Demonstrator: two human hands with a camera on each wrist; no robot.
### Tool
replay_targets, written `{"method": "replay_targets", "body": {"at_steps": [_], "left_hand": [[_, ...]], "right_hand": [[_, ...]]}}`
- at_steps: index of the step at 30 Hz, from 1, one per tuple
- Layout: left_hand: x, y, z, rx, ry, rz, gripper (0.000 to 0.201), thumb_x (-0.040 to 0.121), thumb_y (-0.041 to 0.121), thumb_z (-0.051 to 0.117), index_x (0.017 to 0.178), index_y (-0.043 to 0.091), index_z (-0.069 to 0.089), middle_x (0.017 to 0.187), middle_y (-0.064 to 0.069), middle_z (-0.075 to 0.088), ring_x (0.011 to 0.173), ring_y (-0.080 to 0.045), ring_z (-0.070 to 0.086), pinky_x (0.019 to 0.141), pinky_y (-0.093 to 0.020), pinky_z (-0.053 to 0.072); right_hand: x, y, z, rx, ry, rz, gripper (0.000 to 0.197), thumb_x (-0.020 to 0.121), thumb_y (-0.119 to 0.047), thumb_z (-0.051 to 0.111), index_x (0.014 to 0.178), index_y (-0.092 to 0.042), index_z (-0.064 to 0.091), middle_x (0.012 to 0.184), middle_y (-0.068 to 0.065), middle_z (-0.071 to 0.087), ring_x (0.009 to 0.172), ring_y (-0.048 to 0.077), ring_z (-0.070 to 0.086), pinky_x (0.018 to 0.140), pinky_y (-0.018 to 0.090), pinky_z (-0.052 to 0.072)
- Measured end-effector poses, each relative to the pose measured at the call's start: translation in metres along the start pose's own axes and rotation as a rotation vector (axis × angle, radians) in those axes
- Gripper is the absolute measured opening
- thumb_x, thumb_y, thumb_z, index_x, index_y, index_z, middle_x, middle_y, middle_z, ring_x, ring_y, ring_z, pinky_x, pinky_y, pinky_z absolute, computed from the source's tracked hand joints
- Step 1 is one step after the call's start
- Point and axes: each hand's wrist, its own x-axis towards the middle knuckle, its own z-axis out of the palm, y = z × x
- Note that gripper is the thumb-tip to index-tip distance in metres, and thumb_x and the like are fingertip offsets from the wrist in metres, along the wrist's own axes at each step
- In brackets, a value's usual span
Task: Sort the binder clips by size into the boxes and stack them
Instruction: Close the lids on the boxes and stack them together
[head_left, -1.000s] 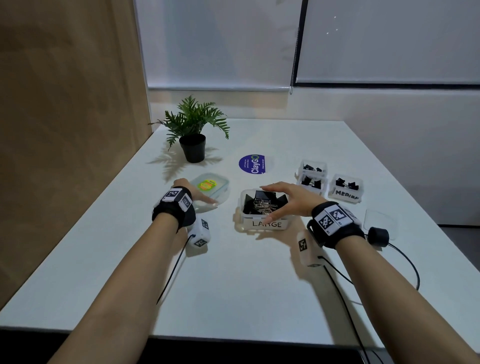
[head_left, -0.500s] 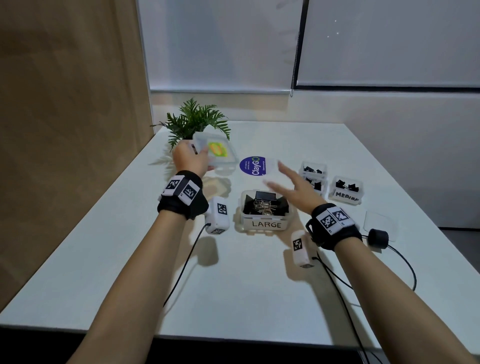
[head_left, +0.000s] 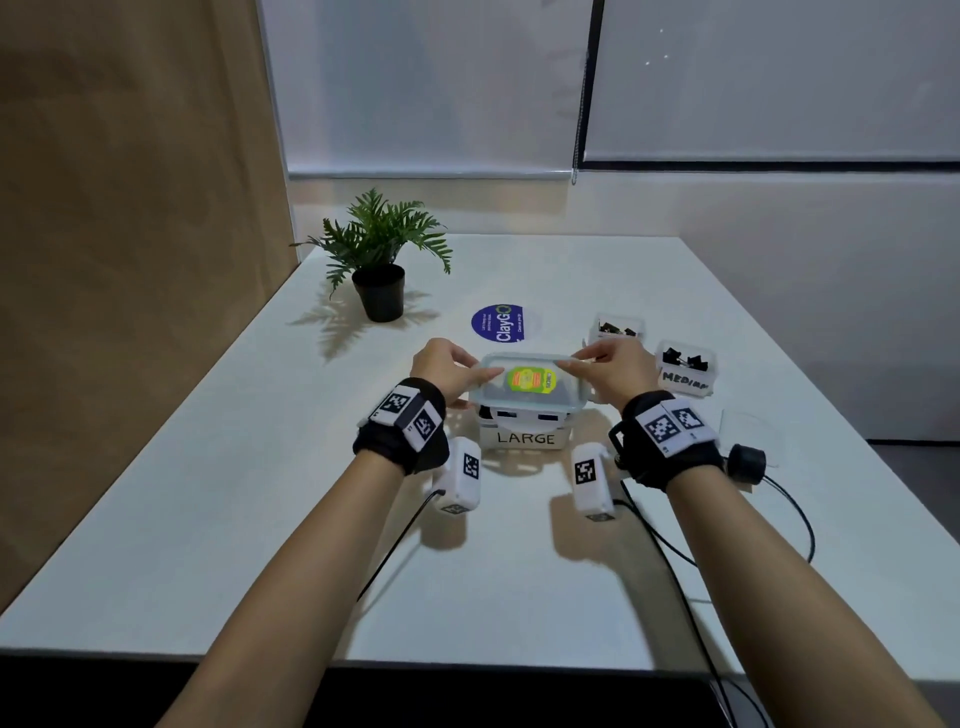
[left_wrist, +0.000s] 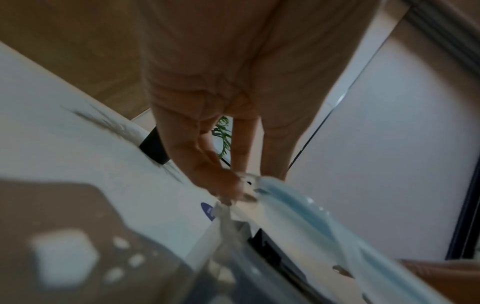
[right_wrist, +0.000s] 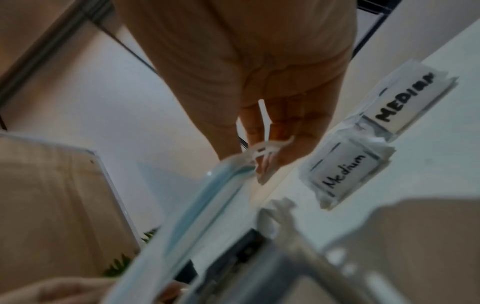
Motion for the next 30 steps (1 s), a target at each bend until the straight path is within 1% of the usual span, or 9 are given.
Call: {"method": "replay_targets", "body": {"at_steps": [3, 5, 9, 12, 17, 19, 23, 26, 30], "left_hand": [[0.001, 0.000, 0.001, 0.117, 0.071, 0.022, 0.044, 0.070, 0.036, 0.083, 0.093, 0.003, 0.065, 0.101, -0.013, 0.064, 0.096, -0.028, 0.064, 0.074, -0.039, 0.059], [0.001, 0.000, 0.001, 0.164, 0.091, 0.006, 0.047, 0.068, 0.040, 0.084, 0.092, 0.005, 0.065, 0.099, -0.012, 0.065, 0.096, -0.028, 0.064, 0.081, -0.042, 0.057], [-0.004, -0.001, 0.001, 0.148, 0.077, -0.039, 0.038, 0.070, 0.037, 0.084, 0.078, 0.010, 0.058, 0.089, -0.010, 0.059, 0.087, -0.029, 0.060, 0.084, -0.044, 0.056], [-0.010, -0.002, 0.003, 0.069, 0.061, -0.065, 0.039, 0.073, 0.031, 0.082, 0.065, 0.012, 0.049, 0.073, -0.003, 0.051, 0.074, -0.026, 0.055, 0.076, -0.041, 0.056], [-0.014, -0.012, 0.009, -0.012, 0.048, -0.081, 0.035, 0.076, 0.034, 0.079, 0.084, 0.007, 0.058, 0.091, -0.007, 0.061, 0.068, -0.020, 0.062, 0.050, -0.026, 0.051], [-0.012, -0.014, 0.007, -0.050, 0.017, -0.117, 0.040, 0.077, 0.034, 0.078, 0.095, 0.003, 0.060, 0.098, -0.010, 0.061, 0.066, -0.016, 0.062, 0.045, -0.024, 0.049], [-0.010, -0.009, 0.003, -0.068, -0.106, -0.173, 0.054, 0.073, 0.037, 0.081, 0.101, -0.006, 0.063, 0.085, -0.010, 0.056, 0.068, -0.021, 0.064, 0.056, -0.033, 0.060], [-0.013, -0.010, 0.004, -0.081, -0.122, -0.157, 0.069, 0.060, 0.035, 0.089, 0.109, -0.002, 0.057, 0.105, -0.014, 0.059, 0.084, -0.023, 0.067, 0.056, -0.033, 0.060], [-0.016, -0.017, 0.010, -0.195, -0.133, -0.148, 0.070, 0.065, 0.025, 0.088, 0.119, 0.001, 0.051, 0.123, -0.020, 0.053, 0.079, -0.025, 0.069, 0.049, -0.025, 0.055]], "right_hand": [[0.003, 0.007, 0.007, 0.004, -0.002, 0.075, 0.055, 0.064, -0.043, 0.086, 0.101, -0.007, 0.069, 0.088, 0.005, 0.066, 0.072, 0.015, 0.061, 0.071, 0.034, 0.056], [0.002, 0.010, 0.010, 0.001, -0.001, 0.115, 0.063, 0.058, -0.046, 0.088, 0.104, -0.009, 0.067, 0.101, 0.008, 0.067, 0.091, 0.021, 0.064, 0.083, 0.044, 0.056], [0.000, 0.011, 0.015, 0.025, 0.000, 0.119, 0.062, 0.056, -0.048, 0.088, 0.102, -0.011, 0.067, 0.110, 0.010, 0.066, 0.104, 0.024, 0.062, 0.087, 0.045, 0.055], [-0.001, 0.011, 0.014, 0.052, -0.005, 0.127, 0.061, 0.057, -0.046, 0.088, 0.102, -0.011, 0.065, 0.108, 0.009, 0.065, 0.103, 0.024, 0.062, 0.089, 0.045, 0.055], [-0.009, 0.017, 0.014, 0.076, 0.039, 0.081, 0.057, 0.061, -0.045, 0.086, 0.102, -0.011, 0.065, 0.085, -0.003, 0.059, 0.095, 0.022, 0.062, 0.083, 0.047, 0.056], [-0.010, 0.017, 0.015, 0.059, 0.025, 0.075, 0.057, 0.064, -0.047, 0.084, 0.104, -0.011, 0.065, 0.092, 0.003, 0.063, 0.095, 0.023, 0.063, 0.081, 0.047, 0.057], [-0.014, 0.017, 0.019, -0.018, -0.022, 0.022, 0.046, 0.075, -0.057, 0.071, 0.087, -0.012, 0.067, 0.093, 0.008, 0.068, 0.094, 0.026, 0.066, 0.074, 0.049, 0.058], [-0.020, 0.017, 0.021, -0.020, -0.051, 0.021, 0.061, 0.070, -0.066, 0.068, 0.087, -0.008, 0.067, 0.088, 0.009, 0.068, 0.085, 0.025, 0.067, 0.071, 0.048, 0.059], [-0.026, 0.020, 0.024, 0.033, -0.089, 0.004, 0.067, 0.061, -0.073, 0.064, 0.085, -0.010, 0.065, 0.086, 0.009, 0.069, 0.084, 0.027, 0.067, 0.074, 0.053, 0.057]]}}
